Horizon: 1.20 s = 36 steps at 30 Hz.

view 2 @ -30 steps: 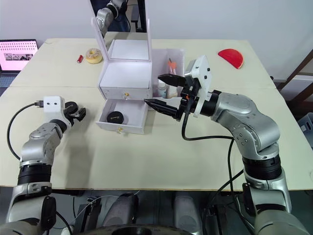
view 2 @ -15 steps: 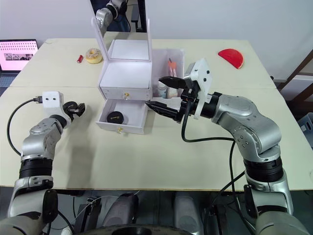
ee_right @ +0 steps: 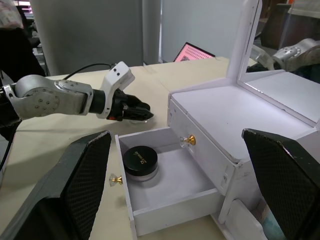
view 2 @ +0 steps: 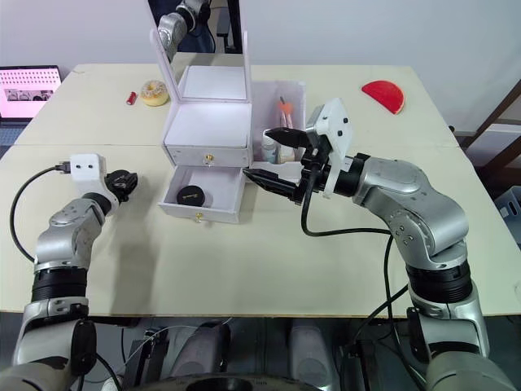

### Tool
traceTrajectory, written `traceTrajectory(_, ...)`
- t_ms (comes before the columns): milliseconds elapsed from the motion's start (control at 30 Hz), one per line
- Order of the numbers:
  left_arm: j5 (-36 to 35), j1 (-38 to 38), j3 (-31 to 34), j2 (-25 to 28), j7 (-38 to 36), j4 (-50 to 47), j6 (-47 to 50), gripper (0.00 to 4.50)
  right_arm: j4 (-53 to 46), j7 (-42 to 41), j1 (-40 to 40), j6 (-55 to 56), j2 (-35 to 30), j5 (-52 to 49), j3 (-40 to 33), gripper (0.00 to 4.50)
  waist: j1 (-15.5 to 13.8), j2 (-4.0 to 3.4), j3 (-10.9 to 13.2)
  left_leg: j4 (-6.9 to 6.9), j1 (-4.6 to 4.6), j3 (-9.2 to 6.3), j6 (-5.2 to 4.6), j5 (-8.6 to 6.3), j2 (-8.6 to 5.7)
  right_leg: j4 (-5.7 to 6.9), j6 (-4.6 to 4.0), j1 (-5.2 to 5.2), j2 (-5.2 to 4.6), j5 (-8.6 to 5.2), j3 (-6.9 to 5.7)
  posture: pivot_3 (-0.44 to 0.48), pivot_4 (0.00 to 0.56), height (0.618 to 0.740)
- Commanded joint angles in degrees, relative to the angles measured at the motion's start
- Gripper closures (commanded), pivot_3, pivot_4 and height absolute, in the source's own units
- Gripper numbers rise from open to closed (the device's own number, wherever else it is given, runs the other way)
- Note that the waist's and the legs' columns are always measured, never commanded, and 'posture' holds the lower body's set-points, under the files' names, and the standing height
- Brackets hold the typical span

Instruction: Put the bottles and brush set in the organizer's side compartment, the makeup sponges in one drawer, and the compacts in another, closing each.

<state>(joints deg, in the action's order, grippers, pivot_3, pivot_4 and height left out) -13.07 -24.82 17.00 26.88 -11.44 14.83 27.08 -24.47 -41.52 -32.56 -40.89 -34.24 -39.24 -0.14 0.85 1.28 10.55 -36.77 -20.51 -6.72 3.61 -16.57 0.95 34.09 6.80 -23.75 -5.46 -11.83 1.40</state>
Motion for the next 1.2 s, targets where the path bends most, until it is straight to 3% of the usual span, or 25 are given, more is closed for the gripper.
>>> traceTrajectory(33,-2.61,0.31,1.57,2.25,-4.97,-7.15,-2.28,1.85,-1.25,-0.43,-1.3,0.36,-0.43,0.3,-0.16,0.0,0.01,0.0,0.0,0.0,-0.01,0.0,0.0,0.0,0.0,0.0,0.0,0.0,0.0,0.0,0.0,0.0,0.15,0.74)
traceTrajectory(167,-9.73,1.63,3.04,6.36,-16.33,-14.04,-0.56,1.85,-1.88,-0.5,-0.8,-0.12,-0.77,0.23,-0.2,0.0,0.08,-0.02,0.01,0.03,-0.06,0.0,0.0,0.0,0.0,-0.01,-0.03,-0.07,0.0,-0.01,0.0,0.0,0.15,0.74)
traceTrajectory(300,-14.84,2.19,2.14,13.95,-29.44,-15.79,2.33,1.85,-3.41,-0.02,0.0,-0.95,-1.21,-0.46,-0.57,0.0,0.16,-0.01,0.01,0.22,-0.14,0.01,0.02,0.01,0.0,-0.01,-0.05,-0.26,0.0,-0.02,0.01,0.0,0.15,0.74)
traceTrajectory(367,-17.69,0.97,-0.38,18.94,-40.58,-15.67,3.02,1.85,-4.59,0.76,0.42,-1.59,-1.24,-1.17,-1.48,0.0,0.17,-0.02,0.01,0.48,-0.1,0.02,0.08,0.04,0.0,0.0,-0.06,-0.37,-0.01,-0.02,0.02,0.0,0.15,0.74)
traceTrajectory(533,-19.47,-5.08,-9.47,23.43,-56.46,-13.97,5.59,1.85,-6.8,2.45,1.07,-2.98,-1.34,-2.15,-2.84,0.0,-0.17,-0.08,0.06,0.62,-0.27,0.01,0.1,0.06,0.01,-0.04,-0.09,-0.55,-0.01,-0.09,0.0,0.0,0.15,0.74)
traceTrajectory(800,-12.61,-12.0,-21.46,15.34,-60.03,-9.25,0.04,1.85,-12.29,6.98,4.11,-5.7,-1.96,-4.29,-5.79,0.0,0.19,-0.09,0.06,0.64,-0.36,0.02,0.09,0.06,0.0,-0.08,-0.04,-0.63,0.0,-0.09,0.01,0.0,0.15,0.74)
traceTrajectory(1000,-8.85,-14.7,-24.24,10.38,-59.28,-5.29,-2.94,1.85,-15.25,10.95,5.5,-7.36,-1.95,-5.66,-6.93,0.0,0.11,-0.08,0.06,0.58,-0.39,0.02,0.09,0.07,0.0,-0.07,-0.05,-0.64,0.0,-0.08,0.01,0.0,0.15,0.74)
traceTrajectory(1200,-6.54,-15.26,-25.64,8.76,-60.33,-2.78,-4.6,1.85,-17.07,13.44,6.53,-8.37,-2.65,-6.96,-8.21,0.0,0.05,-0.09,0.06,0.59,-0.38,0.01,0.08,0.07,0.0,-0.06,-0.03,-0.64,0.0,-0.08,0.01,0.0,0.15,0.74)
